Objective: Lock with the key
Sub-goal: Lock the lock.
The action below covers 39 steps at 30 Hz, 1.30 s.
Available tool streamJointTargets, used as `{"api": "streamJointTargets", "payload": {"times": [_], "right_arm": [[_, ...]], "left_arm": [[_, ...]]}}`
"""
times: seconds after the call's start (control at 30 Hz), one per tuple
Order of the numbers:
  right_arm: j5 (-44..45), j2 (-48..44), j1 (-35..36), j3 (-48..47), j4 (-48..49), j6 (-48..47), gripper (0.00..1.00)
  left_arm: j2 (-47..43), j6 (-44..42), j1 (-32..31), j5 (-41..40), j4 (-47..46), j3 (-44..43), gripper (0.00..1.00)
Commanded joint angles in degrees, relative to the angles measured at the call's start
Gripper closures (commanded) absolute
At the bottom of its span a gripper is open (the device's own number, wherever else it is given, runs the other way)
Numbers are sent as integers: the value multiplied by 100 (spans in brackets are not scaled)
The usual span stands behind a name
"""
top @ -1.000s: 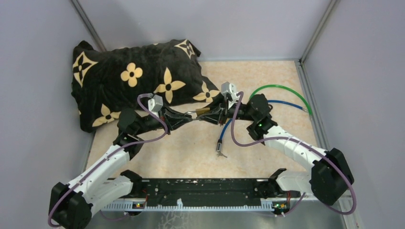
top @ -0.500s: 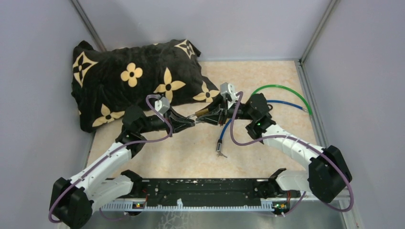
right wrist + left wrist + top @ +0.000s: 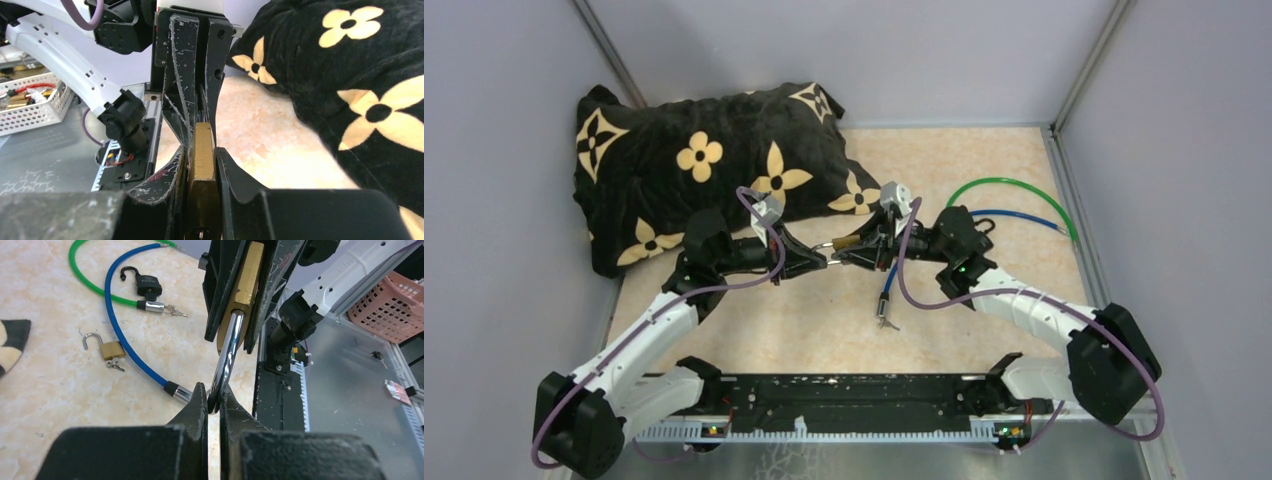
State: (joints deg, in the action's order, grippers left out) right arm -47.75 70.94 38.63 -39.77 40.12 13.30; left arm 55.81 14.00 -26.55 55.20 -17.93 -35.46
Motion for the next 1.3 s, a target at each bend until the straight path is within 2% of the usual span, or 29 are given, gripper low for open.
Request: {"api": "streamJointTargets", "payload": {"times": [0.0, 0.17, 0.33, 0.43, 0.63, 0.87, 1.1, 1.27], "right_arm": [[654, 385, 367, 300, -6, 78, 100], [863, 447, 372, 236, 881, 572, 100], [902, 607, 378, 357, 1114, 654, 100], [931, 638, 416, 386, 938, 550, 100], [879, 783, 514, 354, 552, 248, 100], [833, 1197, 653, 107, 559, 156, 100], [908, 1566, 818, -259, 550, 35, 100], [852, 1749, 848, -414, 568, 31, 100]], "left_arm": [[-278, 1083, -200, 390, -1396, -644, 100], [-326, 1565, -202, 247, -1525, -524, 100], [-408, 2285, 14, 142, -2146, -553, 100], [-438, 2480, 139, 188, -2267, -626, 100], [-454, 1982, 148, 664, -2254, -764, 100], [-303, 1228, -98, 933, -1984, -1014, 100], [-94, 984, -490, 1178, -1696, -1146, 100], [-15, 947, -522, 1259, -1597, -1191, 100]]}}
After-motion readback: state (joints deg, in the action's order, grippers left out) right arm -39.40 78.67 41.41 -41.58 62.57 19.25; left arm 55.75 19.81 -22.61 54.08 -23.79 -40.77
